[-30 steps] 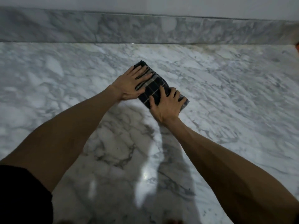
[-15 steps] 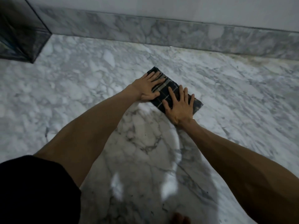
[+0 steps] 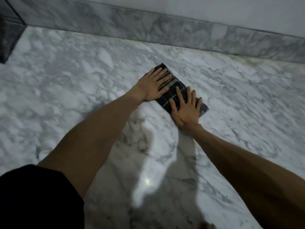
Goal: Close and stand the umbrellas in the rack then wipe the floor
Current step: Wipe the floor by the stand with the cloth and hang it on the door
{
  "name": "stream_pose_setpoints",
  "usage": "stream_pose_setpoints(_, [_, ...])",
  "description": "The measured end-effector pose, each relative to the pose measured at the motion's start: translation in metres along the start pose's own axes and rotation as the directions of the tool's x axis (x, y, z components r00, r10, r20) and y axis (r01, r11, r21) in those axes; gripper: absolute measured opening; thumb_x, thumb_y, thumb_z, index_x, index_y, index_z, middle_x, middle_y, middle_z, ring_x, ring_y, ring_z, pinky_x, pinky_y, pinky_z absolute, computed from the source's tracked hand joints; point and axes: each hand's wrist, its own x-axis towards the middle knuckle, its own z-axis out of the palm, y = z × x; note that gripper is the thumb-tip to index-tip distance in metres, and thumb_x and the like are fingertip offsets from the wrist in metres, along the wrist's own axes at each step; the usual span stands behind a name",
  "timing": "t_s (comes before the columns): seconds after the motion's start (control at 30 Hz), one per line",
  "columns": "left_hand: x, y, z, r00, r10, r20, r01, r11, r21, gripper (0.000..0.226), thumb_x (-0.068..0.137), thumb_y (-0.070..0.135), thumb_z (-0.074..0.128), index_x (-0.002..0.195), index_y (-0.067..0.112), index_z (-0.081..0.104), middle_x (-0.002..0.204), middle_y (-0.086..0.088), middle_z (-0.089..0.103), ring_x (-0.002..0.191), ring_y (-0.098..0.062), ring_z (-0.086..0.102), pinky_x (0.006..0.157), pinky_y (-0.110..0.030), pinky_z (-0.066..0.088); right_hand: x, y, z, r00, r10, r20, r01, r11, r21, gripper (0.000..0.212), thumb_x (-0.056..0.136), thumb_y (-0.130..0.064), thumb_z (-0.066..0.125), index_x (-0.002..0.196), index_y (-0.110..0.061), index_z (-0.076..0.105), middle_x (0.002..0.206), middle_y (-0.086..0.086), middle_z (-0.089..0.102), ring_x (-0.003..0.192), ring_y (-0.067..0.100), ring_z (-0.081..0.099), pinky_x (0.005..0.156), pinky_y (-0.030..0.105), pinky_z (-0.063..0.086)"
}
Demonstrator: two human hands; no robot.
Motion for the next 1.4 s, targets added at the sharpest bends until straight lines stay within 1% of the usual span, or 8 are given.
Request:
stream_pose_setpoints(0.1, [-0.003, -0.021, 0.000, 0.999, 0.032, 0.006, -0.032, 0.999, 0.001, 0.062, 0.100, 0.054, 0.016, 0.155, 0.028, 0.004, 0.162, 0.000, -0.002, 0.149, -0.016, -0.006, 0.121, -0.036, -0.008, 0.001, -0.024, 0.003, 0.999, 0.053, -0.011, -0.053, 0.999, -0.005, 0.066, 0.094, -0.067, 0.009, 0.154, -0.040, 0.007, 0.164, 0.003, -0.005, 0.150, 0.025, -0.011, 0.119, 0.051, -0.009])
stream_pose_setpoints(0.23, [-0.029, -0.080, -0.006, 1.000, 0.026, -0.002, -0.026, 0.999, -0.037, 0.062, 0.099, 0.055, 0.017, 0.155, 0.029, 0.006, 0.162, 0.001, 0.000, 0.149, -0.016, -0.005, 0.121, -0.037, -0.007, 0.006, -0.091, 0.014, 0.997, 0.071, -0.010, -0.071, 0.997, -0.012, 0.065, 0.096, -0.065, 0.013, 0.155, -0.039, 0.006, 0.164, 0.004, -0.005, 0.150, 0.026, -0.010, 0.119, 0.053, -0.008])
stream_pose_setpoints(0.5, [-0.135, -0.212, -0.009, 0.990, -0.124, -0.067, 0.118, 0.990, -0.083, 0.061, 0.099, 0.055, 0.019, 0.154, 0.031, 0.009, 0.162, 0.002, 0.003, 0.149, -0.015, -0.002, 0.120, -0.034, -0.008, 0.002, -0.246, 0.042, 0.997, -0.073, 0.013, 0.073, 0.997, -0.032, 0.064, 0.096, -0.063, 0.013, 0.155, -0.037, 0.006, 0.163, 0.006, -0.004, 0.150, 0.028, -0.009, 0.118, 0.055, -0.008])
stream_pose_setpoints(0.77, [-0.224, -0.299, -0.008, 0.967, -0.223, -0.124, 0.211, 0.972, -0.102, 0.059, 0.101, 0.051, 0.024, 0.154, 0.029, 0.011, 0.162, 0.001, 0.005, 0.149, -0.016, 0.001, 0.121, -0.033, -0.006, -0.014, -0.357, 0.065, 0.984, -0.176, 0.011, 0.176, 0.984, -0.037, 0.064, 0.096, -0.063, 0.013, 0.155, -0.037, 0.009, 0.163, 0.008, -0.001, 0.150, 0.028, -0.007, 0.118, 0.053, -0.008])
stream_pose_setpoints(0.93, [-0.252, -0.324, -0.005, 0.947, -0.284, -0.148, 0.270, 0.957, -0.106, 0.059, 0.100, 0.049, 0.026, 0.154, 0.029, 0.013, 0.162, -0.001, 0.006, 0.149, -0.018, 0.003, 0.121, -0.034, -0.004, -0.013, -0.386, 0.070, 0.968, -0.250, 0.023, 0.251, 0.968, -0.027, 0.065, 0.095, -0.063, 0.013, 0.155, -0.037, 0.010, 0.163, 0.007, -0.001, 0.150, 0.028, -0.007, 0.119, 0.053, -0.008])
stream_pose_setpoints(1.1, [-0.272, -0.321, 0.001, 0.919, -0.358, -0.164, 0.350, 0.934, -0.075, 0.061, 0.098, 0.050, 0.022, 0.154, 0.028, 0.013, 0.162, -0.003, 0.009, 0.149, -0.021, 0.005, 0.122, -0.036, 0.000, -0.013, -0.387, 0.071, 0.931, -0.364, 0.038, 0.365, 0.930, -0.048, 0.065, 0.095, -0.064, 0.009, 0.155, -0.038, 0.008, 0.163, 0.007, 0.000, 0.150, 0.028, -0.007, 0.119, 0.053, -0.009])
stream_pose_setpoints(1.27, [-0.315, -0.304, 0.007, 0.865, -0.458, -0.204, 0.453, 0.889, -0.071, 0.059, 0.099, 0.047, 0.024, 0.154, 0.025, 0.015, 0.161, -0.005, 0.013, 0.149, -0.022, 0.009, 0.122, -0.036, 0.002, -0.030, -0.388, 0.074, 0.867, -0.493, 0.068, 0.496, 0.868, -0.030, 0.064, 0.095, -0.065, 0.012, 0.154, -0.040, 0.007, 0.164, 0.006, -0.002, 0.150, 0.028, -0.009, 0.118, 0.054, -0.010])
stream_pose_setpoints(1.4, [-0.362, -0.280, 0.013, 0.811, -0.560, -0.172, 0.557, 0.828, -0.070, 0.059, 0.101, 0.047, 0.023, 0.155, 0.023, 0.014, 0.162, -0.005, 0.008, 0.149, -0.022, 0.006, 0.122, -0.038, 0.003, -0.058, -0.389, 0.077, 0.794, -0.598, 0.111, 0.603, 0.797, -0.022, 0.065, 0.095, -0.066, 0.011, 0.154, -0.040, 0.007, 0.164, 0.004, -0.004, 0.150, 0.026, -0.010, 0.118, 0.053, -0.009])
